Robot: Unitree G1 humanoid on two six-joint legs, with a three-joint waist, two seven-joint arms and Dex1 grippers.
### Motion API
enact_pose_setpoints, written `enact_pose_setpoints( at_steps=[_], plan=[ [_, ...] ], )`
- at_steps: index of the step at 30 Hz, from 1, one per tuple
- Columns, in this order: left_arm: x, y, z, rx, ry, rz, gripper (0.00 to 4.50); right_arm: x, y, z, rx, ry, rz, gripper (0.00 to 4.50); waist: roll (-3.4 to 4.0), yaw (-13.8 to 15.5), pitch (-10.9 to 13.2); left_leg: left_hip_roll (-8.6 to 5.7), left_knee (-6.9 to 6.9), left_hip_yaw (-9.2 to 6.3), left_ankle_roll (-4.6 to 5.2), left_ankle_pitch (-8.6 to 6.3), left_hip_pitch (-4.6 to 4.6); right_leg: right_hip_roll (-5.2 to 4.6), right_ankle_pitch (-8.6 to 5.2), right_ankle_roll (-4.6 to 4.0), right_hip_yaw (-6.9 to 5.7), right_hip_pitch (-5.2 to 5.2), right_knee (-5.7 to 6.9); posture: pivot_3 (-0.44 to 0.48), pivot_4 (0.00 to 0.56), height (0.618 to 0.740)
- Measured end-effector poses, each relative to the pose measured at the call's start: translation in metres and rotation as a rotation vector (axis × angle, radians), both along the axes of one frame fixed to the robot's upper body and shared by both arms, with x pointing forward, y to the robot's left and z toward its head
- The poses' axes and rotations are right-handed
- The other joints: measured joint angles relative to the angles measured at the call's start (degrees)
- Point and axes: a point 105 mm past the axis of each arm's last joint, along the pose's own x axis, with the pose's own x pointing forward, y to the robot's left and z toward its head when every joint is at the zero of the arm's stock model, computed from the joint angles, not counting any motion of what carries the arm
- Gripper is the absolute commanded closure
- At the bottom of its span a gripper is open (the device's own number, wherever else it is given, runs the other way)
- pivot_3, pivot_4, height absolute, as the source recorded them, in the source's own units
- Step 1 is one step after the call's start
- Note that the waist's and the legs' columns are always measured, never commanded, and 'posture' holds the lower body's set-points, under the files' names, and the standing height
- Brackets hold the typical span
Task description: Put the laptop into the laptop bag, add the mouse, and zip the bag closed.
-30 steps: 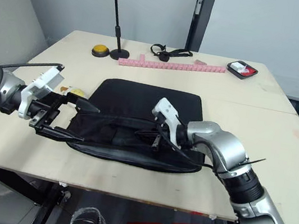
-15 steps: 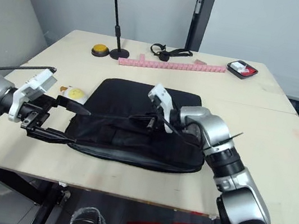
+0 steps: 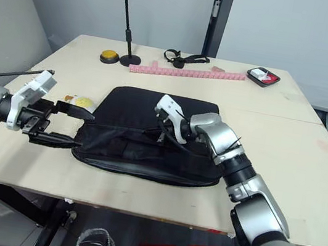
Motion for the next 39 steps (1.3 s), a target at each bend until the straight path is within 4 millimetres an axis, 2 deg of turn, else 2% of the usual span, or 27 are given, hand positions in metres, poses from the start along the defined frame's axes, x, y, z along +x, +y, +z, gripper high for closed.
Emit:
enact_pose_setpoints(
  at_steps=[5,8,10,12,14,17,22,26,29,33,39],
  plan=[
    [0.029,0.021,-0.016,-0.117,0.042,0.217,0.0,0.001,-0.001,0.0,-0.012,-0.011,0.002,4.43,-0.02,0.2,-0.08,0.0,0.06,-0.06,-0.04,0.02,0.0,0.0,0.0,0.0,-0.02,-0.01,0.13,0.0,0.15,0.739],
    [0.042,0.029,-0.018,-0.161,0.039,0.311,0.0,0.001,-0.001,0.001,-0.012,-0.005,0.0,4.43,-0.03,0.34,-0.09,0.0,0.07,-0.06,-0.05,0.03,-0.01,0.0,0.0,0.0,-0.02,-0.01,0.13,0.0,0.15,0.739],
    [0.073,0.048,-0.017,-0.188,-0.009,0.502,0.0,0.002,-0.001,0.001,-0.014,-0.004,-0.005,4.43,-0.03,0.52,-0.11,0.0,0.07,-0.12,-0.06,0.03,-0.01,0.01,0.0,0.0,-0.06,-0.02,0.19,0.0,0.15,0.739],
    [0.097,0.069,-0.025,-0.169,-0.045,0.689,0.0,0.002,0.0,0.001,-0.017,-0.006,-0.005,4.43,-0.05,0.53,-0.14,0.0,0.07,-0.21,-0.14,0.09,-0.02,0.03,0.02,0.02,-0.07,0.01,0.21,0.0,0.15,0.739],
    [0.115,0.083,-0.04,-0.159,-0.033,0.837,0.0,0.001,-0.001,0.001,-0.018,-0.004,-0.003,4.43,-0.06,0.54,-0.15,-0.01,0.07,-0.24,-0.22,0.18,-0.03,0.05,0.01,0.03,-0.08,0.01,0.18,0.0,0.15,0.739],
    [0.134,0.095,-0.055,-0.188,0.034,1.001,0.0,0.0,0.0,0.002,-0.023,-0.007,0.002,4.43,-0.14,0.68,-0.2,0.0,0.08,-0.36,-0.24,0.23,-0.12,0.09,0.01,0.03,-0.15,0.0,0.07,0.0,0.15,0.739],
    [0.144,0.097,-0.071,-0.158,0.086,1.067,0.0,-0.002,0.001,0.003,-0.024,-0.004,0.006,4.43,-0.15,0.61,-0.2,0.0,-0.04,-0.35,-0.25,0.24,-0.21,0.09,0.01,0.03,-0.19,0.0,-0.17,0.0,0.15,0.739],
    [0.145,0.09,-0.088,-0.147,0.161,1.058,0.0,-0.003,-0.001,0.003,-0.023,-0.003,-0.005,4.43,-0.15,0.71,-0.2,0.01,-0.05,-0.36,-0.25,0.24,-0.21,0.08,0.01,0.02,-0.22,0.01,-0.19,0.0,0.15,0.739],
    [0.149,0.082,-0.093,-0.15,0.222,1.05,0.85,-0.003,-0.002,0.003,-0.025,-0.006,-0.015,4.5,-0.15,0.89,-0.2,0.0,-0.05,-0.37,-0.24,0.24,-0.19,0.07,0.01,0.02,-0.22,0.03,-0.17,0.0,0.15,0.739],
    [0.149,0.068,-0.097,-0.144,0.281,0.988,2.29,-0.003,-0.001,0.003,-0.025,-0.006,-0.019,4.5,-0.15,0.85,-0.2,0.0,-0.07,-0.36,-0.25,0.24,-0.19,0.06,0.01,0.02,-0.22,0.03,-0.2,0.0,0.15,0.739],
    [0.146,0.06,-0.097,-0.139,0.324,0.932,4.4,-0.003,-0.001,0.003,-0.026,-0.007,-0.028,4.5,-0.15,0.87,-0.2,0.0,-0.08,-0.36,-0.24,0.23,-0.18,0.05,0.01,0.01,-0.22,0.06,-0.21,0.0,0.15,0.739]
  ],
)
